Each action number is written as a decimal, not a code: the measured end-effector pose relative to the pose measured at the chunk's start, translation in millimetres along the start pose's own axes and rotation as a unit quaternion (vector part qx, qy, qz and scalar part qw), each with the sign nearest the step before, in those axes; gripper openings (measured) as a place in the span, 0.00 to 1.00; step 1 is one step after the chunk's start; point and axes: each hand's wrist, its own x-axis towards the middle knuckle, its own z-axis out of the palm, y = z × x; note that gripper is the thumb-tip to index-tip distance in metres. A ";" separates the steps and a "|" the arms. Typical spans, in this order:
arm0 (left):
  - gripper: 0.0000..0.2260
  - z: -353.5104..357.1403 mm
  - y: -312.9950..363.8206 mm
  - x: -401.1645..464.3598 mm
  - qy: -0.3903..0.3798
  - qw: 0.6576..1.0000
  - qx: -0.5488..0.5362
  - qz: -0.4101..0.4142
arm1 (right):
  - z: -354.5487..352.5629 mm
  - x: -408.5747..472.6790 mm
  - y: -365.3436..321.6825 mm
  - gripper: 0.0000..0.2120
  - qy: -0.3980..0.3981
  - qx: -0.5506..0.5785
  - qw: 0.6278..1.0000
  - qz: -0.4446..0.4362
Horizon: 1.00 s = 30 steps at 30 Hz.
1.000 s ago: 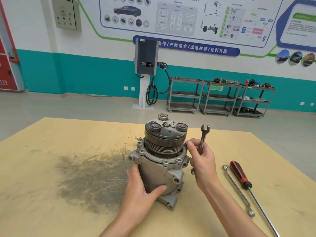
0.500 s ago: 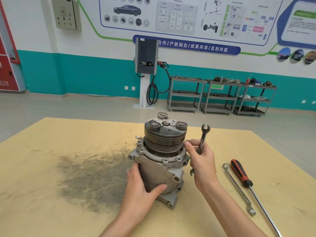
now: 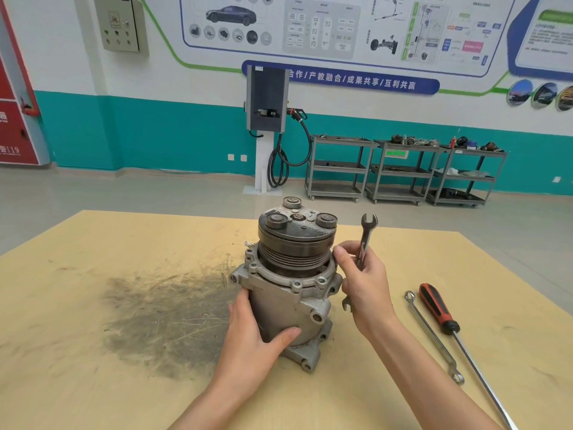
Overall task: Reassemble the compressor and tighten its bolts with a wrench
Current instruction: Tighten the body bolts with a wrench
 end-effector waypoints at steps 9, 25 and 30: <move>0.46 1.1 -1.8 1.4 -0.004 1.000 0.000 -0.006 | -0.7 6.1 4.2 0.07 -0.010 0.025 1.000 -0.012; 0.44 0.3 -4.1 1.6 -0.012 1.000 -0.012 -0.003 | -1.2 6.6 6.4 0.14 -0.033 0.047 0.998 -0.001; 0.42 -0.6 -2.0 0.1 -0.006 1.000 -0.012 -0.002 | -3.0 1.9 9.0 0.12 -0.040 0.042 0.998 -0.024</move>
